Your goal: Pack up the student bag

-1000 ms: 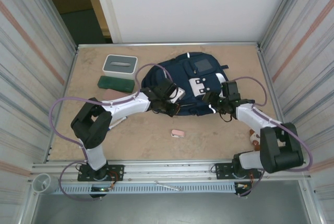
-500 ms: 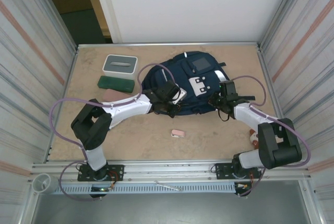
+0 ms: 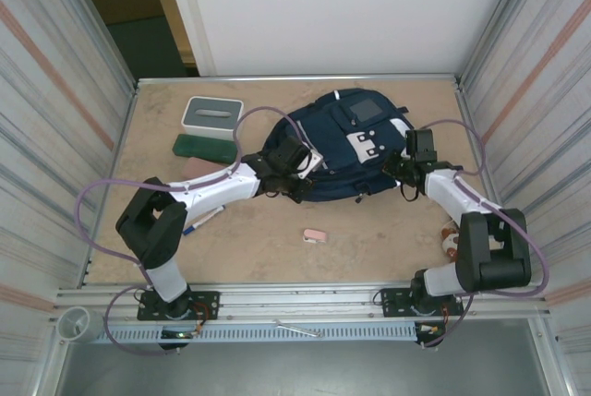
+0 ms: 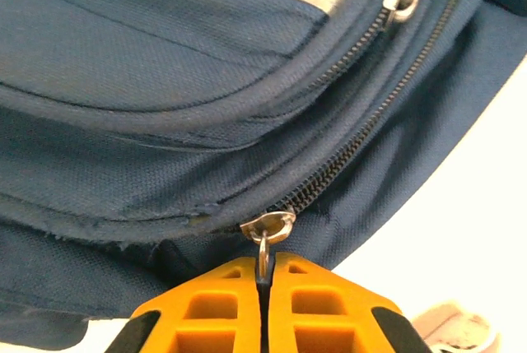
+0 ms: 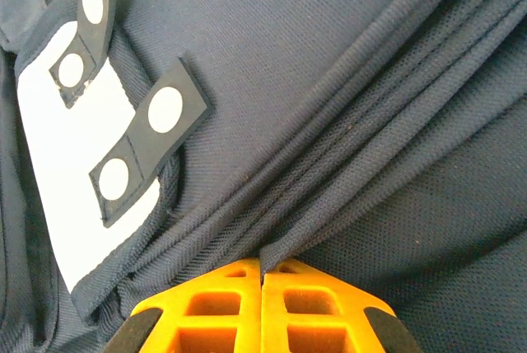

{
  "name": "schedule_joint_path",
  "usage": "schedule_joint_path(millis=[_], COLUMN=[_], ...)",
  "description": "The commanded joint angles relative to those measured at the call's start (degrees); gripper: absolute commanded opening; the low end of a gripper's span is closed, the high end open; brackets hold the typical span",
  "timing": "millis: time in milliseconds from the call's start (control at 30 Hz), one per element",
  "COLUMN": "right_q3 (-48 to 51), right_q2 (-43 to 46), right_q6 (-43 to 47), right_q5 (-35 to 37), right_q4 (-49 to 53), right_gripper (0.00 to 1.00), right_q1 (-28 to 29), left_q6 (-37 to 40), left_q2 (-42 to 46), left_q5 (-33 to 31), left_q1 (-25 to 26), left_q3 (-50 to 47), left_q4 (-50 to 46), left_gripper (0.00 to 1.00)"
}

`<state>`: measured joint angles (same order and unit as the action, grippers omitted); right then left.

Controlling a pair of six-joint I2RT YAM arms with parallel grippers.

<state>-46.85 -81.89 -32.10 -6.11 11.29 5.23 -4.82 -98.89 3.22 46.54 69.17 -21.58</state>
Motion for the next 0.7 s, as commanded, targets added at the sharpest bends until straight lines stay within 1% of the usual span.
schedule_joint_path(millis=[0, 67, 167, 233, 333, 400, 467, 500, 600, 667], right_q3=[-6.4, -8.9, -9.3, -7.7, -2.9, 1.8, 6.8, 9.2, 14.4, 16.0], right_q2=[-3.2, -4.1, -1.4, 2.1, 8.1, 12.0, 14.6, 15.3, 15.6, 14.5], right_q6=[4.7, 5.3, 5.3, 4.4, 1.9, -1.5, -6.1, -8.9, -16.2, -19.1], right_q5=[-3.3, -5.3, -5.6, -5.4, -7.1, -9.2, -11.5, -12.6, -14.1, -14.6], right_q4=[2.9, 5.2, 8.0, 9.6, 11.7, 11.3, 8.7, 6.5, -2.5, -8.1], right_gripper=[0.00, 0.08, 0.33, 0.45, 0.64, 0.74, 0.82, 0.84, 0.86, 0.86], right_q1=[-0.7, -0.6, -0.5, -0.3, 0.1, 0.9, 2.5, 3.6, 7.7, 9.3], left_q6=[-2.2, -3.7, -6.5, -8.1, -9.7, -10.1, -10.2, -10.2, -10.0, -9.9], left_q2=[2.0, 1.4, 0.4, 0.2, 0.2, -0.1, -0.4, -0.6, -0.8, -0.8], left_q5=[8.0, 10.1, 10.9, 10.2, 9.7, 9.8, 9.9, 9.9, 9.9, 9.6], left_q1=[0.0, 0.7, 1.5, 1.8, 2.1, 2.4, 2.7, 3.0, 3.3, 3.6], left_q3=[0.4, 1.3, 2.5, 2.9, 2.4, 2.3, 2.5, 2.5, 2.6, 2.3], left_q4=[1.8, 3.4, 5.5, 6.4, 8.9, 9.7, 10.1, 10.2, 10.5, 10.5], left_gripper=[0.00, 0.00, 0.00, 0.00, 0.00, 0.00, 0.00, 0.00, 0.00, 0.00])
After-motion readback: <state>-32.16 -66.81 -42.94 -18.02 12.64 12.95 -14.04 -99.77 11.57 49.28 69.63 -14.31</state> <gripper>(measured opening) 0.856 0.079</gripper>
